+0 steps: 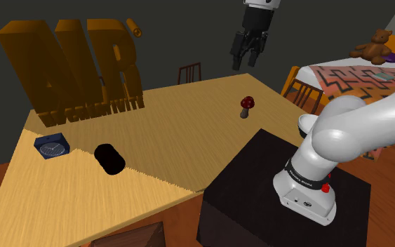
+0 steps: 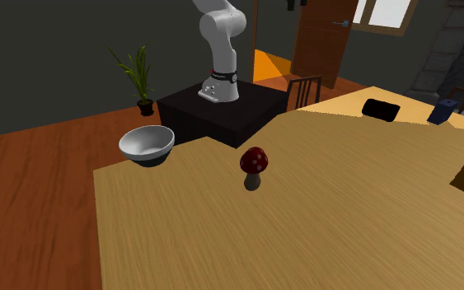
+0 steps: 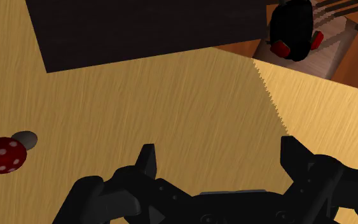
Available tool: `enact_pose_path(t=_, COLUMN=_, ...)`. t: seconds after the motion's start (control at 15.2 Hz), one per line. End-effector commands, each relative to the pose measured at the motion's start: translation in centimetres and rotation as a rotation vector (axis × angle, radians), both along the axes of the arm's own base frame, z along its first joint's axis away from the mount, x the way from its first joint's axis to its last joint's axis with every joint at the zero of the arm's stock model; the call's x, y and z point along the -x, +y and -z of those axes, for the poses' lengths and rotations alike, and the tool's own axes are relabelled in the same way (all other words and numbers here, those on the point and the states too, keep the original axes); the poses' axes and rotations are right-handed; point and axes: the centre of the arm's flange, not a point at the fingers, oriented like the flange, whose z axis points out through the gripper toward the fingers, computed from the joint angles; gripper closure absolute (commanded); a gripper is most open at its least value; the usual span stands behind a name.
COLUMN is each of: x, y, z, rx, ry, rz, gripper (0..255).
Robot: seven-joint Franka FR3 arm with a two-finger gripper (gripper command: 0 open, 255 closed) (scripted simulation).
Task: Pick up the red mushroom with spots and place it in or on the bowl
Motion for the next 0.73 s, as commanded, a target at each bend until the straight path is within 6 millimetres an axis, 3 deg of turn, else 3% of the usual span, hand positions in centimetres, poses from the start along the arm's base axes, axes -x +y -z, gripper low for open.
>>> enact_pose_path(t=0.0, x=0.0, y=0.0, z=0.0, rx=0.0, ry=0.0, rz=0.0, gripper=0)
enact_pose_path(t=0.66, x=-8.8, y=-3.9, z=9.0, rx=0.141, ry=0.099, rz=0.187, gripper=0)
